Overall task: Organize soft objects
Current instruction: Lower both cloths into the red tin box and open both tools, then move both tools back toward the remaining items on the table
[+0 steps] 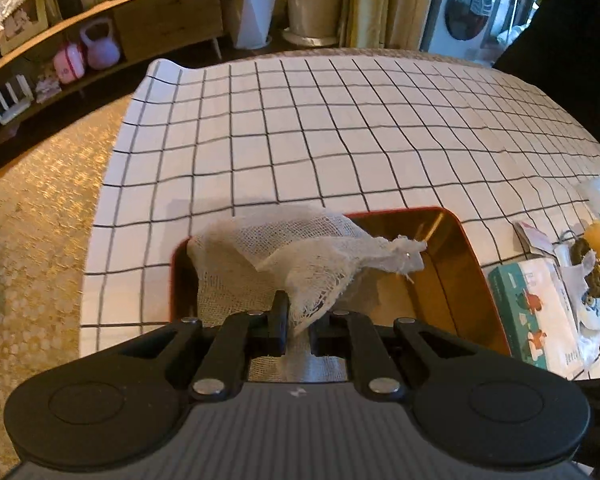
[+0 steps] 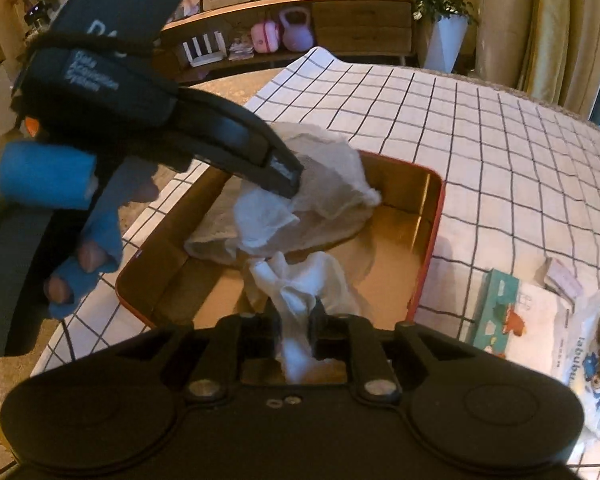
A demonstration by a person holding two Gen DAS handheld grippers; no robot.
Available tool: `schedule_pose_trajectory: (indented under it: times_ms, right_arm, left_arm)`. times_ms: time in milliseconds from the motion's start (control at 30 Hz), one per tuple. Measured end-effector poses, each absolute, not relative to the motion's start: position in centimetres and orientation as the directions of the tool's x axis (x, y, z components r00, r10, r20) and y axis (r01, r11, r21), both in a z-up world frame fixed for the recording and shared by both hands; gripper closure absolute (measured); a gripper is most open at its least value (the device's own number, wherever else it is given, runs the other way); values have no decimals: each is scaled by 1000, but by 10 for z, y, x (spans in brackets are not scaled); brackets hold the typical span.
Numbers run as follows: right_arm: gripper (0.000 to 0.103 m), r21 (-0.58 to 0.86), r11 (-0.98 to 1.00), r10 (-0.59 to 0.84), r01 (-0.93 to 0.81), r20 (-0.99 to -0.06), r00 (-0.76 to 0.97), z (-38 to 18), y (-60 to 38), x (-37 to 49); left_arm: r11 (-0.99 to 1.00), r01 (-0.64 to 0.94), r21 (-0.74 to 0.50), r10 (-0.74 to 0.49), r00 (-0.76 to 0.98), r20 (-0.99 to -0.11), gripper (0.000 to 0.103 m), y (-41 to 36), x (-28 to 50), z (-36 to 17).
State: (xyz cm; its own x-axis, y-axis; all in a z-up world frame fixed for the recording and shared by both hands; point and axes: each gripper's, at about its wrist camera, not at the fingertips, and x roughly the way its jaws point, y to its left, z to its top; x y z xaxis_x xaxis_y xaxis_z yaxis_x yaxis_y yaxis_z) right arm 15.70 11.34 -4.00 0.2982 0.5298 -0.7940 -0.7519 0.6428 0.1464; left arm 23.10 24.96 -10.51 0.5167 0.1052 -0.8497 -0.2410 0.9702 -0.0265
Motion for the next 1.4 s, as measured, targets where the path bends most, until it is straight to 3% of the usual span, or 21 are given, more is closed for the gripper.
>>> schedule_pose_trajectory:
  times_ms: [100, 167, 233, 367, 467, 600, 633, 967, 1033, 1400]
  right_arm:
    - [81, 165, 643, 534, -748, -796, 285, -42, 114, 161]
    - [76, 164, 645, 532, -746, -797, 285, -42, 115, 161]
    - [64, 162, 642, 532, -749, -798, 283, -42, 114, 159]
    - [55, 169, 634, 546, -754, -789, 283, -41, 113, 157]
    - [50, 167, 630, 553, -759, -782, 287, -37, 112, 155]
    - [45, 153, 629, 556, -762, -773, 304, -31, 109, 153]
    - [42, 155, 631, 559, -760, -771, 307, -29, 107, 153]
    - [27, 189, 627, 611, -756, -722, 326, -5, 77, 147]
    - [21, 196, 623, 624, -757, -708, 330, 3, 70, 144]
    - [12, 233, 635, 672, -736, -637, 378, 48, 11, 130]
  left_arm:
    - [970, -239, -34, 96, 511, -854, 93, 249, 232, -111]
    - [970, -238, -40, 88, 506, -858, 93, 248, 232, -114]
    - [971, -237, -39, 88, 500, -861, 92, 248, 233, -117]
    - [970, -236, -53, 75, 503, -861, 89, 246, 232, -118]
    - [971, -231, -66, 62, 504, -861, 76, 244, 231, -118]
    - [973, -226, -50, 75, 514, -854, 42, 240, 228, -114]
    - [973, -228, -41, 86, 518, -851, 39, 239, 226, -113]
    - [972, -234, -26, 112, 555, -824, 39, 233, 201, -81]
    - [975, -222, -18, 119, 585, -802, 31, 228, 193, -70]
    - [984, -167, -65, 71, 695, -716, 25, 185, 155, -13]
